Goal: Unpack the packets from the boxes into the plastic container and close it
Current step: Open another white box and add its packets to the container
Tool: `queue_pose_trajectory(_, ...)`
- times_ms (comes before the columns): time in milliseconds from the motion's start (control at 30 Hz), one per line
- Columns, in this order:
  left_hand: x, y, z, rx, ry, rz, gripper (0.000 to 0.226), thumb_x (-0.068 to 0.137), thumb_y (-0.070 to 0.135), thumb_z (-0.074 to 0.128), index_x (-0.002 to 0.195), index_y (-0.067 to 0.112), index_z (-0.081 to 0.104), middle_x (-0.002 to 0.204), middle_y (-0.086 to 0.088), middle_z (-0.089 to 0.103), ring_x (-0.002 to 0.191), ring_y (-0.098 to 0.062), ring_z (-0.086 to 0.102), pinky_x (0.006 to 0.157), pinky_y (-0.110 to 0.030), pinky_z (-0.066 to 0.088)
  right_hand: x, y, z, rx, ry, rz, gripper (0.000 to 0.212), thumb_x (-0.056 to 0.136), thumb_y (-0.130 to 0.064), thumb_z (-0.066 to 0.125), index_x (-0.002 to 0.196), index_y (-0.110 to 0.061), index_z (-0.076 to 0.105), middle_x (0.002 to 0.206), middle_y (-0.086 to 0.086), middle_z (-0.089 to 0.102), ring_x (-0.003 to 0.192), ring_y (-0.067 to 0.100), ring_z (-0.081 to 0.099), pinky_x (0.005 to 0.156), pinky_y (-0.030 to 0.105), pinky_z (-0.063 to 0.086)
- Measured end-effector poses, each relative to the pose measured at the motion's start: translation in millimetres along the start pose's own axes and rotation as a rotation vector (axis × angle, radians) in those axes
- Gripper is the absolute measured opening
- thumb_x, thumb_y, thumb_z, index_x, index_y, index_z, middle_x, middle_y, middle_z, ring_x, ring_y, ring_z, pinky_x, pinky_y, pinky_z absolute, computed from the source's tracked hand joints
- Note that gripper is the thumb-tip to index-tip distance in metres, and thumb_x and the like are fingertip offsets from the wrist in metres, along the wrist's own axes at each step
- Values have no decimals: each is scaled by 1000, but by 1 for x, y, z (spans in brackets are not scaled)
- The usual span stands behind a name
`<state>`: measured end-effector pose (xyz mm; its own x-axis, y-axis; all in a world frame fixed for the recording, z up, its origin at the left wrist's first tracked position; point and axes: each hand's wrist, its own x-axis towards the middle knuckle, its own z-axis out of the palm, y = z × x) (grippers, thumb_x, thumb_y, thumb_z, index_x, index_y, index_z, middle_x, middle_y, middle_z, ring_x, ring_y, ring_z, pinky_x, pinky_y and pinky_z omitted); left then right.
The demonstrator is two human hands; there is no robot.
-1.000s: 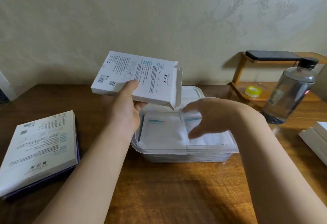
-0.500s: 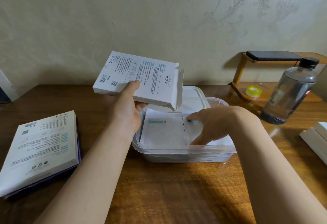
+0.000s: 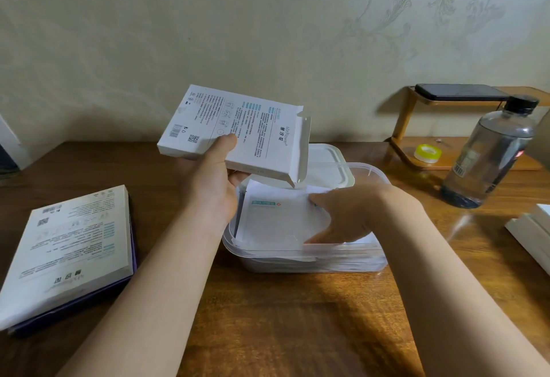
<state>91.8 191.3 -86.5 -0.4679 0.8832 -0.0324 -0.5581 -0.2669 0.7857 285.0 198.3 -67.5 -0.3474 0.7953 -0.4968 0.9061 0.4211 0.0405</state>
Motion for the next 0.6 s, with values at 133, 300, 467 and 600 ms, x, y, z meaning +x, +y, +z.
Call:
queue_pose_trajectory(133,0,0,0,-1,1,0,37,92,2,69,123,22,66,115,-5,77,99,-22,76,61,-30,60,1,-6,3,-18,6,20,88,81,-72,60,150,-26,29,135,1,55,118,22,53,102,37,43)
queue_pose_trajectory(300,-3,2,2,-8,-8,8,34,92,0,67,114,25,67,111,-3,78,96,-21,77,59,-31,60,-19,6,-13,224,211,77,89,75,-73,66,147,-25,43,145,-1,53,129,21,52,106,39,43)
queue_pose_trajectory(467,-4,5,3,13,-51,11,34,92,1,67,113,27,68,110,-3,78,94,-22,76,59,-31,60,-27,5,-31,1243,825,-11,8,94,-2,60,91,0,67,86,21,72,70,29,73,62,37,62)
queue_pose_trajectory(600,-11,8,6,32,-125,33,34,92,0,66,109,29,69,106,-1,79,93,-19,77,59,-31,60,-18,-4,-32,1610,720,-121,12,92,8,60,102,2,62,91,24,72,74,32,75,63,33,61)
